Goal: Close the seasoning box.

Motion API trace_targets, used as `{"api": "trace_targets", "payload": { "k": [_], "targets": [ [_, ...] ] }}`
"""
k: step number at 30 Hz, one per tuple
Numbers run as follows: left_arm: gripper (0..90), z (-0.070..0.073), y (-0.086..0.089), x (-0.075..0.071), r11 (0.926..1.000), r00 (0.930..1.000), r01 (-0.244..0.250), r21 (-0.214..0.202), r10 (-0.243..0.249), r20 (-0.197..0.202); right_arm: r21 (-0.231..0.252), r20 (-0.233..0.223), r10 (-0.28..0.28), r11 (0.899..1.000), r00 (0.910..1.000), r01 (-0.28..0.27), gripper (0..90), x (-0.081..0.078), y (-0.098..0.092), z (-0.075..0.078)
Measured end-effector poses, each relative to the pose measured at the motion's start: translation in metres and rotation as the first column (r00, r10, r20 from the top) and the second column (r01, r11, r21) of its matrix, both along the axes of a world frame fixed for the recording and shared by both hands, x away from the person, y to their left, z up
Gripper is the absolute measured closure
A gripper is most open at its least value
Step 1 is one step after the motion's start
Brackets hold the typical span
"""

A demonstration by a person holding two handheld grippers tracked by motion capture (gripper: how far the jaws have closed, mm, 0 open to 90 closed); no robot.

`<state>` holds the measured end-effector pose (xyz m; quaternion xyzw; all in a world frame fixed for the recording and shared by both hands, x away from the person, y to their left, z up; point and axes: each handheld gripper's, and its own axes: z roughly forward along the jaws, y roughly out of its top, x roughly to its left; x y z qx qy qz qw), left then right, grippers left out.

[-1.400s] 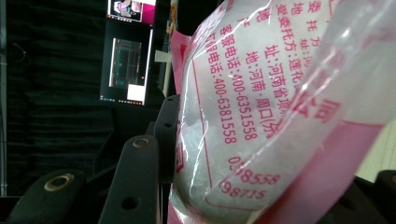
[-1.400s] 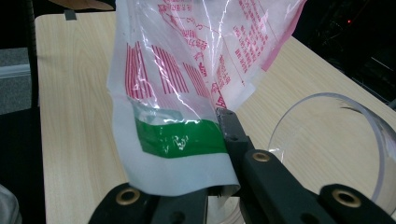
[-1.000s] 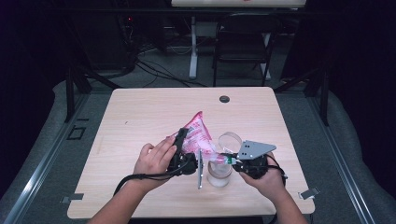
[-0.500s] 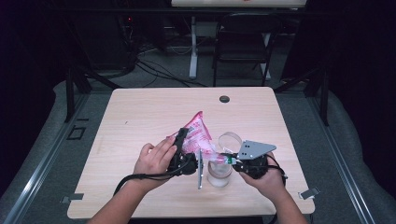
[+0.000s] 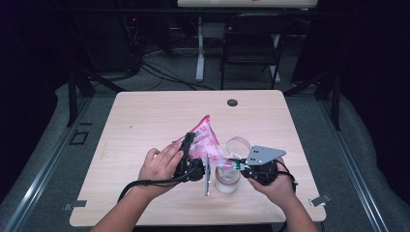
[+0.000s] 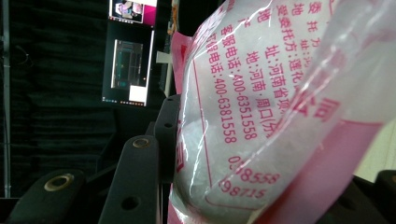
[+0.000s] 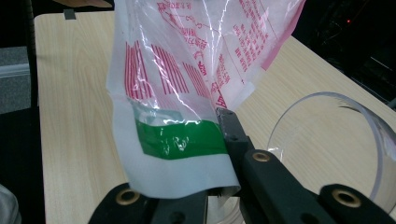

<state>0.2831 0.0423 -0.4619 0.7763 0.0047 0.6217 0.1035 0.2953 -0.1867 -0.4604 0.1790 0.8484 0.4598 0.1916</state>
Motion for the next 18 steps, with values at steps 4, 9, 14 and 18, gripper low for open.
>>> {"api": "trace_targets", "payload": {
  "k": [4, 9, 14, 18],
  "targets": [
    [62.2, 0.0003, -0.0002, -0.0002, 1.0, 1.0, -0.003, 0.003, 0.003, -0.002, -0.001, -0.001, 0.0, 1.0, 1.0, 0.0, 90.0, 0.0001, -0.0001, 0.0],
    [62.1, 0.0009, -0.0011, -0.0005, 0.9999, 1.0, -0.005, 0.011, 0.005, 0.001, -0.001, -0.001, -0.001, 1.0, 1.0, 0.001, 90.0, 0.0005, -0.0004, -0.0006],
    [62.2, 0.001, -0.0012, -0.0005, 0.9999, 1.0, -0.004, 0.012, 0.004, 0.001, 0.0, -0.002, -0.001, 1.0, 1.0, 0.001, 90.0, 0.0006, -0.0004, -0.0008],
    [62.2, 0.0012, -0.0011, -0.0006, 0.9999, 1.0, -0.005, 0.013, 0.005, 0.002, -0.003, -0.001, -0.001, 1.0, 1.0, 0.001, 90.0, 0.0005, -0.0004, -0.0006]
  ]
}}
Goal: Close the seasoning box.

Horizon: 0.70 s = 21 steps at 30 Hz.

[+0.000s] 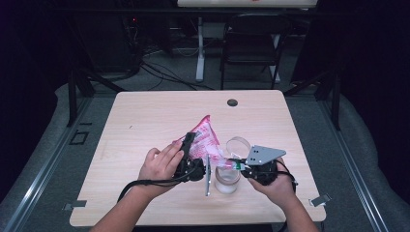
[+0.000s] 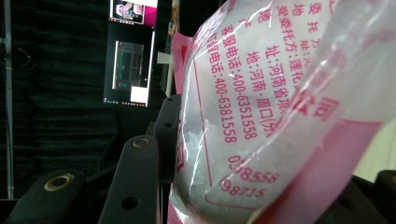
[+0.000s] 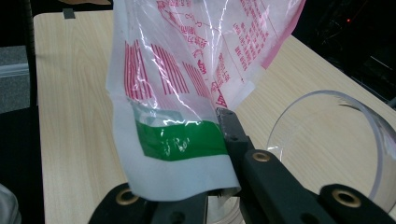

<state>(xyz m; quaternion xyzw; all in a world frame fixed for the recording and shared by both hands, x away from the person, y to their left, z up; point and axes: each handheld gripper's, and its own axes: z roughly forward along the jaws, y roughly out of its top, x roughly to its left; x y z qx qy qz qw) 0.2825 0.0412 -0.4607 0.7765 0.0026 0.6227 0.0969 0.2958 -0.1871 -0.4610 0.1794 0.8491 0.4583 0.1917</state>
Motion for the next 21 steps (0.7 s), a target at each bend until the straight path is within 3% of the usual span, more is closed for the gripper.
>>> {"api": "trace_targets", "payload": {
  "k": [21],
  "targets": [
    [62.2, 0.0005, -0.0006, 0.0007, 1.0, 1.0, 0.007, 0.0, -0.007, 0.0, -0.003, 0.001, -0.003, 1.0, 1.0, 0.003, 90.0, 0.0, -0.0004, -0.0002]
  ]
}}
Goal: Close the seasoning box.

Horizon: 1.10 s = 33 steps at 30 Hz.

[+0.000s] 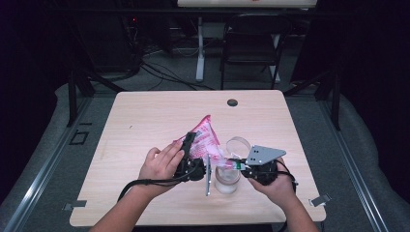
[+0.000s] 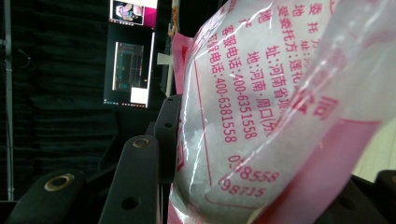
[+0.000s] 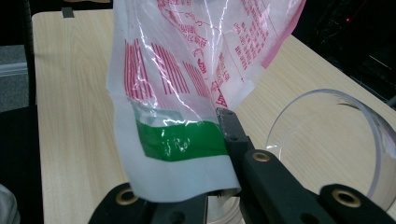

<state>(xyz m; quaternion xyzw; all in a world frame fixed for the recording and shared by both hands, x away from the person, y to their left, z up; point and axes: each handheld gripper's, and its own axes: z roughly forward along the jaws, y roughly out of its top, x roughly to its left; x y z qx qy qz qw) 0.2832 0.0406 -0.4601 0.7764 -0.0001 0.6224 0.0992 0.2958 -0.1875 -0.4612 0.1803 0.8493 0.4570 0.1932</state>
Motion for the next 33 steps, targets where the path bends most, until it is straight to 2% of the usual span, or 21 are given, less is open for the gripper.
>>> {"api": "trace_targets", "payload": {
  "k": [33],
  "targets": [
    [62.3, 0.0003, -0.0026, 0.0, 0.9999, 1.0, 0.006, 0.014, -0.006, 0.007, -0.003, -0.002, -0.001, 1.0, 1.0, 0.001, 90.0, 0.0006, -0.0017, -0.0009]
  ]
}}
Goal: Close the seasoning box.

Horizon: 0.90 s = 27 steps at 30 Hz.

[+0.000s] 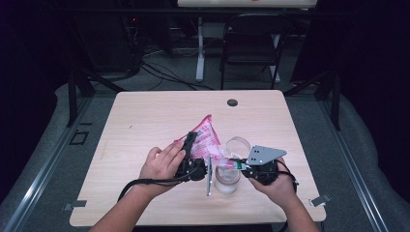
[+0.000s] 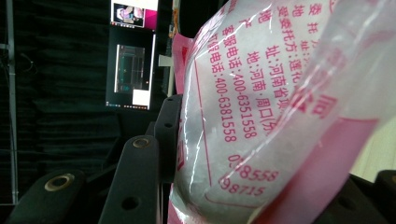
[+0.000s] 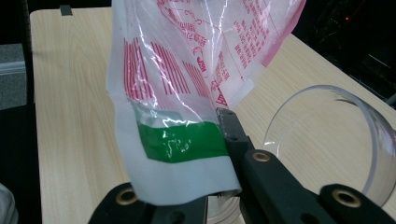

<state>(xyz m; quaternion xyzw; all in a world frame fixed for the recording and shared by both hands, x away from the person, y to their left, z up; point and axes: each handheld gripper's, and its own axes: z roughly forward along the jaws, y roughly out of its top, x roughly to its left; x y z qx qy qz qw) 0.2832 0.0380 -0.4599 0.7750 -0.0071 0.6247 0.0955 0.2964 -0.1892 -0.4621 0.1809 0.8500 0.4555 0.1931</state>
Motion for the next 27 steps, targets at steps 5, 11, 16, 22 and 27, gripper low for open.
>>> {"api": "trace_targets", "payload": {
  "k": [5, 11, 16, 22, 27],
  "targets": [
    [62.2, 0.0003, -0.0001, 0.0, 1.0, 1.0, 0.0, 0.0, 0.0, 0.002, 0.0, 0.0, 0.0, 1.0, 1.0, 0.0, 90.0, -0.0001, 0.0, -0.0001],
    [62.2, 0.0, -0.0002, -0.0006, 1.0, 1.0, 0.0, 0.003, 0.0, 0.008, -0.001, -0.001, 0.0, 1.0, 1.0, 0.0, 90.0, 0.0001, 0.0001, -0.0006],
    [62.3, -0.0001, 0.0, -0.0013, 1.0, 0.9999, 0.0, 0.004, 0.0, 0.012, 0.003, -0.005, 0.004, 1.0, 1.0, -0.004, 90.0, 0.0001, 0.0006, -0.0013],
    [62.3, -0.0004, 0.0004, -0.0017, 1.0, 0.9999, 0.001, 0.004, -0.001, 0.012, 0.002, -0.005, 0.003, 1.0, 1.0, -0.003, 90.0, 0.0003, 0.0008, -0.0016],
    [62.4, -0.0005, 0.0, -0.0018, 1.0, 0.9999, 0.004, 0.005, -0.004, 0.016, 0.0, -0.006, 0.003, 1.0, 1.0, -0.003, 90.0, 0.0003, 0.0006, -0.0016]
  ]
}}
